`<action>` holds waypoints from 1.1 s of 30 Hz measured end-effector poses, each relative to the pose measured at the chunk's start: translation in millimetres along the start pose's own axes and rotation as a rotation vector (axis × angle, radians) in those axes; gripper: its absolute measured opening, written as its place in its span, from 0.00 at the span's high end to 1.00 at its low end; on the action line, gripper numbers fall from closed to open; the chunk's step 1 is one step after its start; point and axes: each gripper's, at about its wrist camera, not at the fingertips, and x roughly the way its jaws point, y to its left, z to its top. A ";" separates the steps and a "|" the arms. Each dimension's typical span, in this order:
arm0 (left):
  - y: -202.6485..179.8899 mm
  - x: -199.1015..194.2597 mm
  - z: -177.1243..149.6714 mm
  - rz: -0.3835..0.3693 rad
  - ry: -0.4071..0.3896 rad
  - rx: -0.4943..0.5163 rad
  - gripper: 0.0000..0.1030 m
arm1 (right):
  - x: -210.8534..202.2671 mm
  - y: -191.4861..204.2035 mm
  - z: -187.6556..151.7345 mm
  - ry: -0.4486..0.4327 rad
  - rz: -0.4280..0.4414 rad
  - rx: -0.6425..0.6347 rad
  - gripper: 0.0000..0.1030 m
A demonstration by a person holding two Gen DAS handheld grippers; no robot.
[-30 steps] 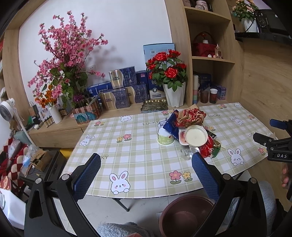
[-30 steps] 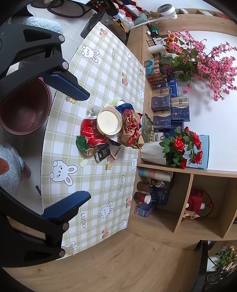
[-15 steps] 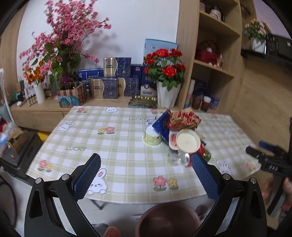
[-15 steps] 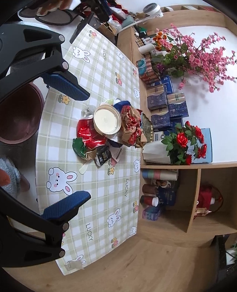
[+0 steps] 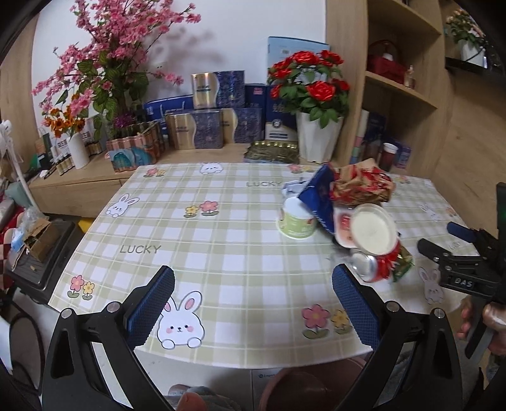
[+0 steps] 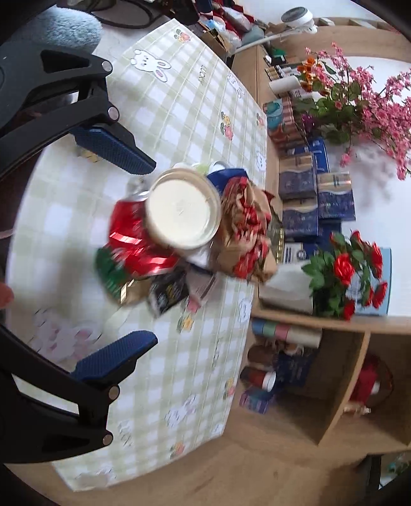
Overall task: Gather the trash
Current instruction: 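Reach the right tool to the round white lid and grasp it, then grasp the crumpled brown paper bag with the left tool while the right tool lifts the lid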
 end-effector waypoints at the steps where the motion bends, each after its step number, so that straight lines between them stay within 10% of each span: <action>1: 2.5 3.8 0.9 0.002 0.005 -0.006 0.05 | 11.4 6.2 2.4 0.006 0.023 -0.011 0.05; 13: 12.4 35.5 -6.0 0.026 0.060 -0.026 0.05 | 88.6 54.0 12.9 0.031 -0.050 -0.193 0.05; 22: 10.7 38.8 -3.0 -0.001 0.043 -0.034 0.05 | 87.7 31.0 14.6 0.044 0.075 -0.035 0.15; 33: -26.0 60.1 27.0 -0.234 0.075 -0.085 0.05 | 40.1 -17.0 -1.2 -0.007 0.081 0.118 0.15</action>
